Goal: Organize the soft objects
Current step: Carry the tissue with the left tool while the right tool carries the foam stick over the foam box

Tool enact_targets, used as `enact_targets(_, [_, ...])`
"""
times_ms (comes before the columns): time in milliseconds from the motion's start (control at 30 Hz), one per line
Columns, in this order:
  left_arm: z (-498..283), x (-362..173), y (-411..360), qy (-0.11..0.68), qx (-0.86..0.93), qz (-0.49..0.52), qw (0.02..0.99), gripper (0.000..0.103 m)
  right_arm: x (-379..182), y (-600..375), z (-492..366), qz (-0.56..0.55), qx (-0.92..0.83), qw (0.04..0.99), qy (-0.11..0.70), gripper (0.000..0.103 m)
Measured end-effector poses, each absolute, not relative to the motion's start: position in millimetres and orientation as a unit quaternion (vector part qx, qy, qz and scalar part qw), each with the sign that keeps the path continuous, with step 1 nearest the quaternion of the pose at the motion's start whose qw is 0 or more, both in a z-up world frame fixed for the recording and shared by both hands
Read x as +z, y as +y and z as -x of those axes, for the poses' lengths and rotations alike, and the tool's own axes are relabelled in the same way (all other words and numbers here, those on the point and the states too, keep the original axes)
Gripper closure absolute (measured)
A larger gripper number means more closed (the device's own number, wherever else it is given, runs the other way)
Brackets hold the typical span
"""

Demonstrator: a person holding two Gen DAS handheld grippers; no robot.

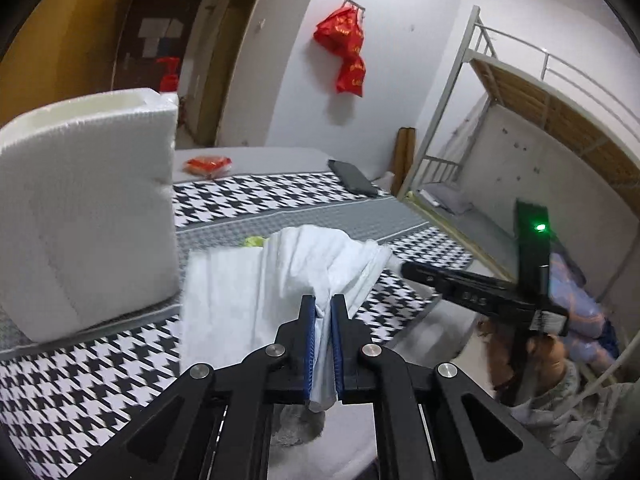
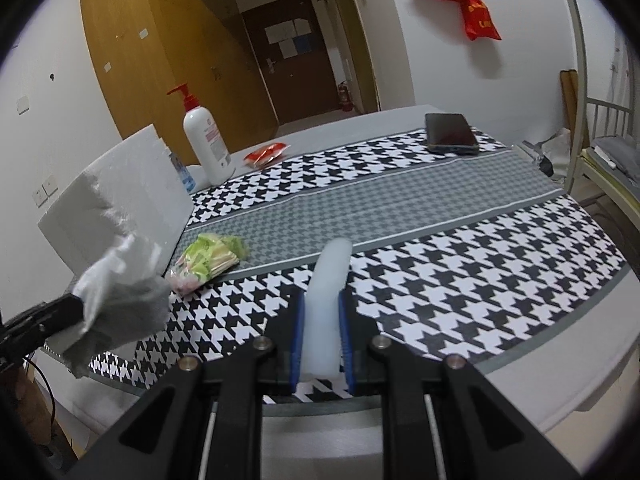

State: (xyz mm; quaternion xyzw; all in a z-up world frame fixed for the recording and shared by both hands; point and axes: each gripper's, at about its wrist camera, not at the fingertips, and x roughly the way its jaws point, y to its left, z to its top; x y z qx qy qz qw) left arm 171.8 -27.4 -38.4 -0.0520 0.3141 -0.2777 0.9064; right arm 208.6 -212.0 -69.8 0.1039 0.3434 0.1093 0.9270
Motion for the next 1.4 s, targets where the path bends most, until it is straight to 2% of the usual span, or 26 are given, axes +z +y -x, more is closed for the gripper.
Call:
enact_targets(67, [-171.0,-39.4,-36.9,0.31,-0.27,0.012,0.912,0.095,-70.6,-214.3,-207.3,-0.105,0.108,0.927,0.344,0.083])
enact_targets(267, [-172.0,-44.3,-32.0,0.31,-0.236,0.003,0.921,0.095,-71.5,-214.8,-206.9,-0.106,0.11,0.927,0.343,0.083])
enact_targets(633, [-166.2,-35.5,-15.3,0.283,-0.218,0.004,0.934,0.096,-62.8,-208.0,-203.1,-0.099,0.119,0.931,0.331,0.083])
enact_targets(1400, [-135.5,-2.6,30.7,0.222,-0.119,0.017,0.968,0.096,-4.0,-146.9,-187.8,-0.043,0.205,0.941,0.266,0.083])
